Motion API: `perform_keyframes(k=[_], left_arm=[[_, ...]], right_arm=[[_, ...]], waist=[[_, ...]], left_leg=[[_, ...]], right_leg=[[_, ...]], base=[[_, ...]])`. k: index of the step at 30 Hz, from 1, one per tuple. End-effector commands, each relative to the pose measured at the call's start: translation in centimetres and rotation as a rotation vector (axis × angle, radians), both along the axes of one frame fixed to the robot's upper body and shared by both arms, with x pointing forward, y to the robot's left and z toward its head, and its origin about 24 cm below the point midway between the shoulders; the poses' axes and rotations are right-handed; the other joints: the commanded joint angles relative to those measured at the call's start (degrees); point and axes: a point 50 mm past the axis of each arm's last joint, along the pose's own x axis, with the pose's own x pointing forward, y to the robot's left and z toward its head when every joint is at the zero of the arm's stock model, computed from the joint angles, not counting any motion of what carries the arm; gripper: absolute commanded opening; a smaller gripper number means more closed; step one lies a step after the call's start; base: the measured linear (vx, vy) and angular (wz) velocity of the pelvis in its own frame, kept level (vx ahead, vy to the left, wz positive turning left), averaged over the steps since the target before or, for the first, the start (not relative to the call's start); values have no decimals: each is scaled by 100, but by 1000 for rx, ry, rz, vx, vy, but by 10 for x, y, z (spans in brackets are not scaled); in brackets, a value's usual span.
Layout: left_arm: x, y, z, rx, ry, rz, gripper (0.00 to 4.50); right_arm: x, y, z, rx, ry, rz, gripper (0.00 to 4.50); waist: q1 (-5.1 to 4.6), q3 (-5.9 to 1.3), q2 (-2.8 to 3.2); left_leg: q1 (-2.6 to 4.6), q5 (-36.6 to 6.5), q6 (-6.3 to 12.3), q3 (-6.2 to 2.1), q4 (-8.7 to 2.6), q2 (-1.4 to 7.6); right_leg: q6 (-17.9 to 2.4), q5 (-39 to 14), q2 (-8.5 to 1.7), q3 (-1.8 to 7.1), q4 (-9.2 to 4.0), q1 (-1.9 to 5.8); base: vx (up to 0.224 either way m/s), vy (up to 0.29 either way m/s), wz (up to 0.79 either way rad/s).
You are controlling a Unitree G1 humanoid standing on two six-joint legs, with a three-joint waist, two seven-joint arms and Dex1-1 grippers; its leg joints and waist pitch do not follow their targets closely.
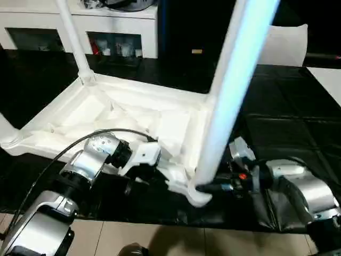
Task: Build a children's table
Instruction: Rotate leg to tighten
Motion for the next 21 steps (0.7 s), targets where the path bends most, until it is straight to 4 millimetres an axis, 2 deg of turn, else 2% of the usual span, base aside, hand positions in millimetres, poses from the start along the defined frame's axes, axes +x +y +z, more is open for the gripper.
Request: perform_keyframes(k=[1, 2, 3, 4, 5, 6, 7, 8, 11, 13, 15, 17, 18, 20, 21], left_arm=[[11, -26, 8, -76, -56, 119, 0], [12, -29, 8, -94, -49, 149, 0], [12, -31, 8, -102, -43, 163, 0], [14, -40, 9, -127, -26, 230, 0], [15, -42, 9, -132, -25, 248, 0], [17, -47, 9, -138, -23, 287, 0], [19, -55, 9, -148, -25, 352, 0], [20, -57, 9, -150, -26, 370, 0], [28, -64, 8, -154, -43, 497, 0], [32, -68, 7, -137, -70, 592, 0], [32, -68, 7, -134, -75, 605, 0], [31, -67, 7, -138, -90, 615, 0], [31, -66, 7, -149, -87, 612, 0], [30, -66, 8, -156, -84, 611, 0], [29, -61, 8, -157, -92, 591, 0]], right_arm=[[3, 25, -5, 5, 1, -91, 201], [7, 29, -6, 5, 1, -146, 201], [8, 30, -7, 10, 7, -170, 200], [14, 38, -9, 24, 36, -271, 199], [16, 40, -10, 22, 40, -296, 198], [19, 44, -12, 7, 46, -338, 198], [22, 51, -15, -11, 53, -398, 198], [23, 53, -16, -15, 54, -415, 198], [33, 63, -17, -19, 73, -544, 198], [42, 71, -17, -43, 89, -664, 198], [44, 72, -16, -45, 88, -680, 198], [44, 76, -12, 1, 71, -676, 253], [42, 77, -10, 31, 72, -659, 266], [41, 78, -9, 47, 74, -651, 269], [37, 74, -9, 55, 56, -638, 289]], waist=[[-53, -312, -5], [-101, -306, -32], [-123, -308, -37], [-188, -313, -50], [-203, -316, -18], [-262, -315, -38], [-293, -318, -14], [-332, -305, -19], [-356, -312, -16], [-389, -318, 12], [-409, -326, 5], [-399, -329, 11], [-398, -341, 37], [-401, -352, 31], [-404, -350, 25]], left_leg=[[199, -1691, -152, -204, -447, 393], [185, -1761, -225, -222, -458, 385], [182, -1782, -245, -235, -468, 378], [161, -1723, -260, -240, -476, 375], [159, -1710, -264, -249, -477, 371], [161, -1783, -262, -245, -469, 359], [178, -1784, -242, -237, -452, 356], [172, -1765, -224, -223, -448, 346], [170, -1714, -178, -225, -438, 335], [167, -1704, -198, -230, -455, 339], [173, -1742, -227, -238, -458, 333], [162, -1685, -170, -229, -457, 335], [159, -1620, -145, -233, -464, 344], [146, -1462, -71, -222, -466, 349], [143, -1450, -56, -219, -467, 348]], right_leg=[[-1245, -1752, -507, 265, -515, 114], [-1168, -1964, -512, 267, -536, 122], [-1132, -2038, -507, 259, -542, 123], [-1108, -1985, -493, 260, -522, 138], [-1132, -1932, -493, 255, -521, 130], [-1141, -1917, -479, 250, -540, 118], [-1168, -1868, -483, 263, -545, 105], [-1195, -1832, -467, 269, -559, 92], [-1143, -1868, -461, 269, -580, 103], [-1153, -1726, -442, 266, -564, 91], [-1133, -1704, -436, 262, -564, 107], [-1112, -1516, -437, 271, -570, 125], [-1130, -1304, -435, 269, -549, 135], [-1208, -866, -423, 262, -519, 155], [-1223, -826, -421, 261, -518, 160]], base=[[0, 0, 0], [0, 0, 0], [0, 0, 0], [0, 0, 0], [0, 0, 0], [0, 0, 0], [0, 0, 0], [0, 0, 0], [0, 0, 0], [0, 0, 0], [0, 0, 0], [0, 0, 0], [0, 0, 0], [0, 0, 0], [0, 0, 0]])
